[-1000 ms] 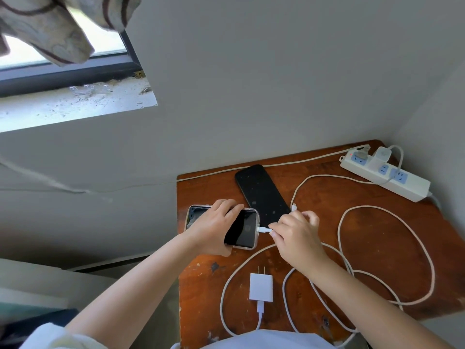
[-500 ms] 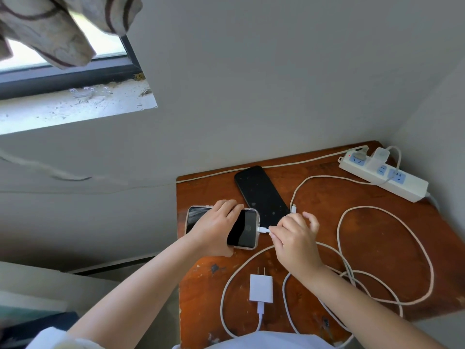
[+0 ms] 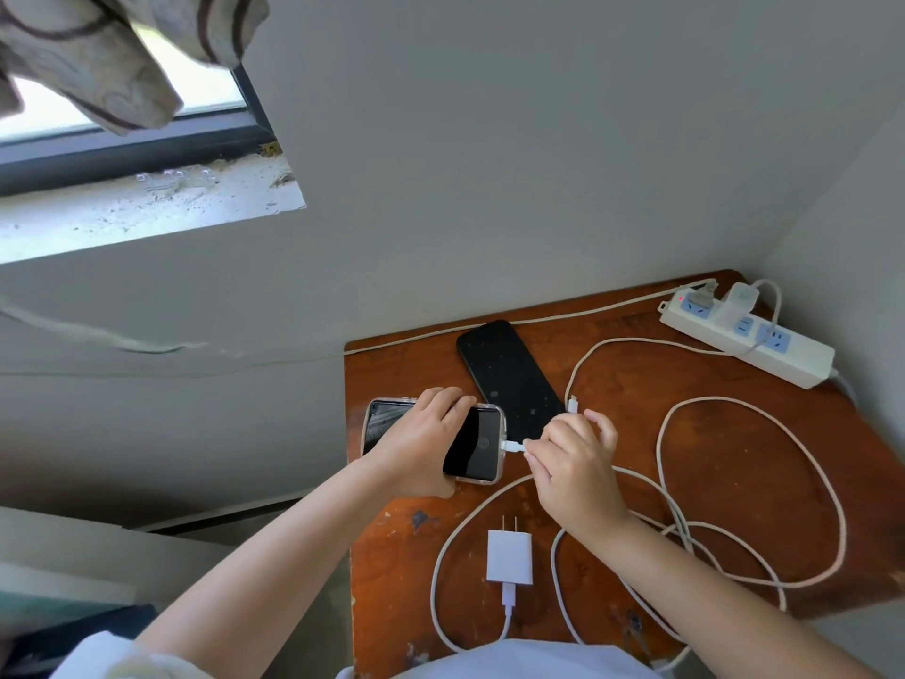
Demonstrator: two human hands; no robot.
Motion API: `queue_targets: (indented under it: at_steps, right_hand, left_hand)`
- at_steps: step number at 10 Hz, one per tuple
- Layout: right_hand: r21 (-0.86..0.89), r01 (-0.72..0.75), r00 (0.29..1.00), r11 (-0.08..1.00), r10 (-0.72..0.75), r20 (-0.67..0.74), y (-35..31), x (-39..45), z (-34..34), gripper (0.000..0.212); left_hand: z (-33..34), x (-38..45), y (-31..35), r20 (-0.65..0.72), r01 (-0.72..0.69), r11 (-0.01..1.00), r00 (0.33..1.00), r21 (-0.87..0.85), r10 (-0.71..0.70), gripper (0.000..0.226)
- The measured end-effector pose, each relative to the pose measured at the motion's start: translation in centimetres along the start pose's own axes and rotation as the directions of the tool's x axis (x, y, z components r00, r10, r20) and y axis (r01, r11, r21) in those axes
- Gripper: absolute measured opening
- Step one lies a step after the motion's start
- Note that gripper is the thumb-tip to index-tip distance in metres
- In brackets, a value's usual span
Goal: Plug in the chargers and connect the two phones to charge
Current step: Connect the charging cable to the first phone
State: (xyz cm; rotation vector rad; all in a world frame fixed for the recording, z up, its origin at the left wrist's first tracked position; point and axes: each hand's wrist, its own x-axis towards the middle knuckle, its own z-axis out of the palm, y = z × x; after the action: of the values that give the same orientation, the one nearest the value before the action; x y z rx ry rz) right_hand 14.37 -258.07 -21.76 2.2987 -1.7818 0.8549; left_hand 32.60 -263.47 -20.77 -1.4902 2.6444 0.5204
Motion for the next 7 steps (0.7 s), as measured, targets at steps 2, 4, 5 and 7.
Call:
queue_targets:
  at_steps: [2, 4, 5, 7]
  right_hand:
    - [-0.001, 0.033, 0.999, 0.999, -0.032, 0.018, 0.54, 0.20, -0.26, 0.023]
    - [-0.005, 0.004, 1.000, 1.000, -0.004, 0.013, -0.11, -0.49, -0.05, 0.023]
    - [0.000, 0.022, 1.000, 1.000, -0.022, 0.012, 0.09, -0.42, -0.26, 0.023]
    - [0.014, 0.018, 1.000, 1.000, -0.018, 0.003, 0.33, -0.48, -0.18, 0.023]
  left_hand:
    - [0.22, -0.30, 0.17, 0.006, -0.005, 1.000, 1.000, 0.005, 0.005, 0.090]
    - [0.28, -0.35, 0.20, 0.015, -0.001, 1.000, 1.000, 0.002, 0.001, 0.091]
    - [0.29, -0.37, 0.20, 0.023, -0.021, 1.000, 1.000, 0.020, 0.021, 0.091]
    - [0.44, -0.44, 0.29, 0.021, -0.026, 1.000, 0.999, 0.004, 0.026, 0.093]
